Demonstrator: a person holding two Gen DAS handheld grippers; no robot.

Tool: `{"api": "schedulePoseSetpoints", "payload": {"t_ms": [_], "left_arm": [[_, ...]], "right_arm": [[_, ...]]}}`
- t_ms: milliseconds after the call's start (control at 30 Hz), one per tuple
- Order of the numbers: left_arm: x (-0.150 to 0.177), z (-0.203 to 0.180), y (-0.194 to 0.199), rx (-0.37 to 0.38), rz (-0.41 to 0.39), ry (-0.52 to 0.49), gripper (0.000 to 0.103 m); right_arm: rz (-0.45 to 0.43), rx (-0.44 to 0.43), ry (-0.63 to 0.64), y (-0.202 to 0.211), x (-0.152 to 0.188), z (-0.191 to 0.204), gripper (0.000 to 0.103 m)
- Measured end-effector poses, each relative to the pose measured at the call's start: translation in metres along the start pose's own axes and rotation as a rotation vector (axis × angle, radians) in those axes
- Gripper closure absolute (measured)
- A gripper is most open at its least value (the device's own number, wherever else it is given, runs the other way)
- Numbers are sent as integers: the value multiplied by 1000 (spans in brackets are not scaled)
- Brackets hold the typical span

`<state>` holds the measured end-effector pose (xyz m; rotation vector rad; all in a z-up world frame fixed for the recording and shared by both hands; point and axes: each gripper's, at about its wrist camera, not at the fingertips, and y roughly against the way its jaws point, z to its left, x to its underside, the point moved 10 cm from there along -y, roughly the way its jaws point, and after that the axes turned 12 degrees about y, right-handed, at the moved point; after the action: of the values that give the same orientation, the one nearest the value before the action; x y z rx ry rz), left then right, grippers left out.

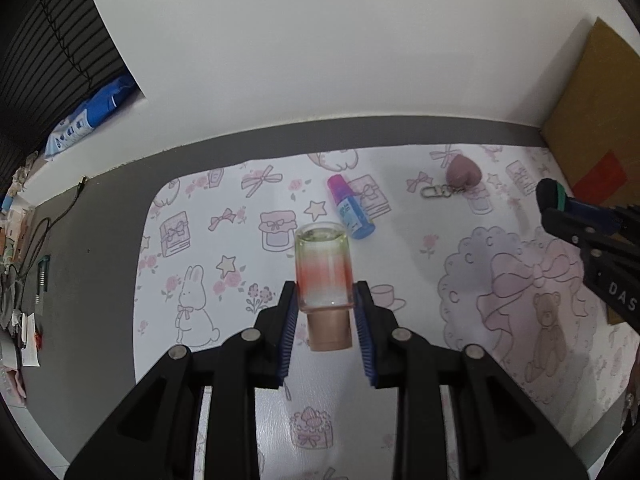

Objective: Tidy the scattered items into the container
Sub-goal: 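Lift the puff with the right tool while the left tool carries the jar toward the box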

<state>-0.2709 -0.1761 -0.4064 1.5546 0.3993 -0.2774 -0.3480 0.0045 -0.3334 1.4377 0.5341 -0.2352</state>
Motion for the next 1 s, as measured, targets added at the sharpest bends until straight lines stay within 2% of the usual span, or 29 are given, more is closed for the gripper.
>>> {"api": "schedulePoseSetpoints", "payload": {"t_ms": [133,300,700,1000], "left_arm": [[-15,-11,30,14,-29,-3,75],[-19,-21,82,36,-74,-10,75],[-31,-37,203,87,-236,-29,75],[-32,-44,258,109,-322,-51,75]], "right_arm": [[-27,17,9,27,-6,3,72],[-71,39,22,77,-8,-3,72],[-209,106,31,201,-19,0,72],[-306,150,34,275,-21,5,72]]}}
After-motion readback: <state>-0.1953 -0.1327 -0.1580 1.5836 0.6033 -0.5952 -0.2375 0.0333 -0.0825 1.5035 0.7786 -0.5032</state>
